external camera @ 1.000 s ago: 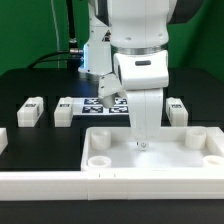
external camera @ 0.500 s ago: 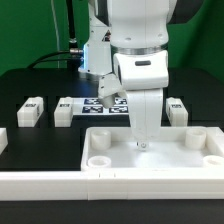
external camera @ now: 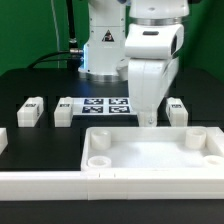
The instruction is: Assemble desk
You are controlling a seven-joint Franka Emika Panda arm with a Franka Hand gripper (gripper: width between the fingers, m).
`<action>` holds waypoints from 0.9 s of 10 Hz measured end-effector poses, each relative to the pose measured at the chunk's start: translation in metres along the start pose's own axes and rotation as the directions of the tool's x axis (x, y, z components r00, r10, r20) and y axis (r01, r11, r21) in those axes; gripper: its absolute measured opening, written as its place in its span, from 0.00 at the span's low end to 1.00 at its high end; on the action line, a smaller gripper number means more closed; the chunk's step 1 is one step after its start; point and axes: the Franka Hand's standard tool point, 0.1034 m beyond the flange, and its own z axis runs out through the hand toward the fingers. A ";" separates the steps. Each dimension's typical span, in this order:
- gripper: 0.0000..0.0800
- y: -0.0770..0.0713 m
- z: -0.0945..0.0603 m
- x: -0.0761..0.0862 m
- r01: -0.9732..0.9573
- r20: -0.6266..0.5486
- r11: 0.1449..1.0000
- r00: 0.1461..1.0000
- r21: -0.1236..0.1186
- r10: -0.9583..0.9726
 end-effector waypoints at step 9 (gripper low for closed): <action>0.81 -0.034 0.001 0.041 -0.747 0.028 0.665 0.665 0.002 0.746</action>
Offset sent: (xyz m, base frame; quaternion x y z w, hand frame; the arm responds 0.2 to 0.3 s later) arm 0.0000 0.0000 0.0000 0.0000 0.0000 0.1296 0.9916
